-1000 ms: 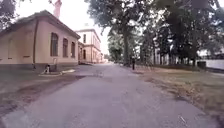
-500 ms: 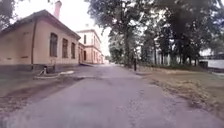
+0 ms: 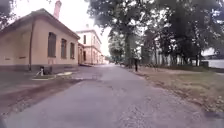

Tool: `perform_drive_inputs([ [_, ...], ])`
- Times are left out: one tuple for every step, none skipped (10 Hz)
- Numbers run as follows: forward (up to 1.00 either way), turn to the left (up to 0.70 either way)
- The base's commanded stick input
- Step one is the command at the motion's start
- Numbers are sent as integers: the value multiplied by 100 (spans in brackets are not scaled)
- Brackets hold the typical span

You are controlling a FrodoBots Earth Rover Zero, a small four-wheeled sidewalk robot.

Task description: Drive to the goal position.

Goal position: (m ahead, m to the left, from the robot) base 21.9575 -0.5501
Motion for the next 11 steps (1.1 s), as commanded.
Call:
perform_drive_inputs([
  [85,1],
  [85,1],
  [85,1],
  [85,1],
  [85,1],
  [85,1],
  [85,1],
  [85,1],
  [85,1],
  [85,1],
  [85,1],
])
